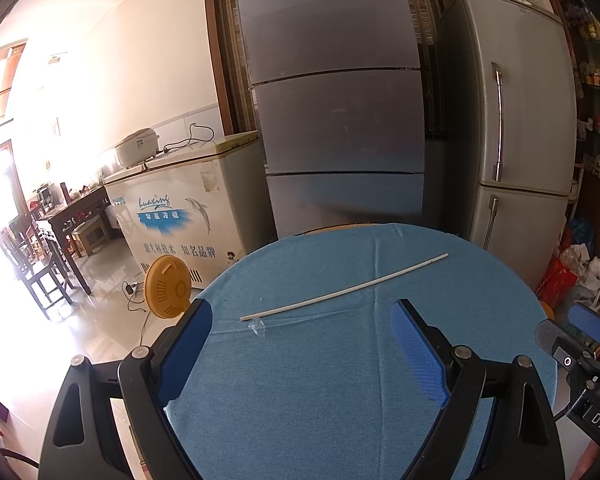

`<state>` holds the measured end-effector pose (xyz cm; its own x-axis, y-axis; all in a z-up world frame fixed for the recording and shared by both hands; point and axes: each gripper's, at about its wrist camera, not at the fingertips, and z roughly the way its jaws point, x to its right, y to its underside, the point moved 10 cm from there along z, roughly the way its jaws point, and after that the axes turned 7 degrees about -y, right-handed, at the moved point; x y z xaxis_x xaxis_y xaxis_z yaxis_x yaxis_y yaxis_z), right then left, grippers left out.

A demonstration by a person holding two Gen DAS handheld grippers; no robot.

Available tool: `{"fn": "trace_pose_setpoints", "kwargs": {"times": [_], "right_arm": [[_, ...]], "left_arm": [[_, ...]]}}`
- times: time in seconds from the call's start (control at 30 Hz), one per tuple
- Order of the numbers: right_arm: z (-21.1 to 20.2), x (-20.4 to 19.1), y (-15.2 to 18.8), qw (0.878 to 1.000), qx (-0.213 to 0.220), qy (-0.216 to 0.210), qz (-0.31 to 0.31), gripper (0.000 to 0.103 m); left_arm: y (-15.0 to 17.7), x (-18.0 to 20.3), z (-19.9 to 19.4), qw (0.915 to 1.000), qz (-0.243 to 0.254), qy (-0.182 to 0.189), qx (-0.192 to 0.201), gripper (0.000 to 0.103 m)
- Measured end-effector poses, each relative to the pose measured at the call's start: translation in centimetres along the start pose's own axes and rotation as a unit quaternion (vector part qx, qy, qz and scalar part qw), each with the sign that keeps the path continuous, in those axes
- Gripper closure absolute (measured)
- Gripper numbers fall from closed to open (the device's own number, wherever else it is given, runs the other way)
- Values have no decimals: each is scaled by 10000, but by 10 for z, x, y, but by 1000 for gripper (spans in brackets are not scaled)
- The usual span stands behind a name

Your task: Collect trash

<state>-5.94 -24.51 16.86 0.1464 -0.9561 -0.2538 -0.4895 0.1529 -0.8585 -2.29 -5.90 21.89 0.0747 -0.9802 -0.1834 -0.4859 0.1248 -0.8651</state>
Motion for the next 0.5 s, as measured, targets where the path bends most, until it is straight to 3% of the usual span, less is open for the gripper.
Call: {"fn": "trace_pose_setpoints", "kwargs": {"times": [0.5], "right_arm": [[3, -6, -2, 10000, -40, -29, -72, 35]], "left_arm": [[0, -1, 0, 10000, -15, 6, -7, 12]]}}
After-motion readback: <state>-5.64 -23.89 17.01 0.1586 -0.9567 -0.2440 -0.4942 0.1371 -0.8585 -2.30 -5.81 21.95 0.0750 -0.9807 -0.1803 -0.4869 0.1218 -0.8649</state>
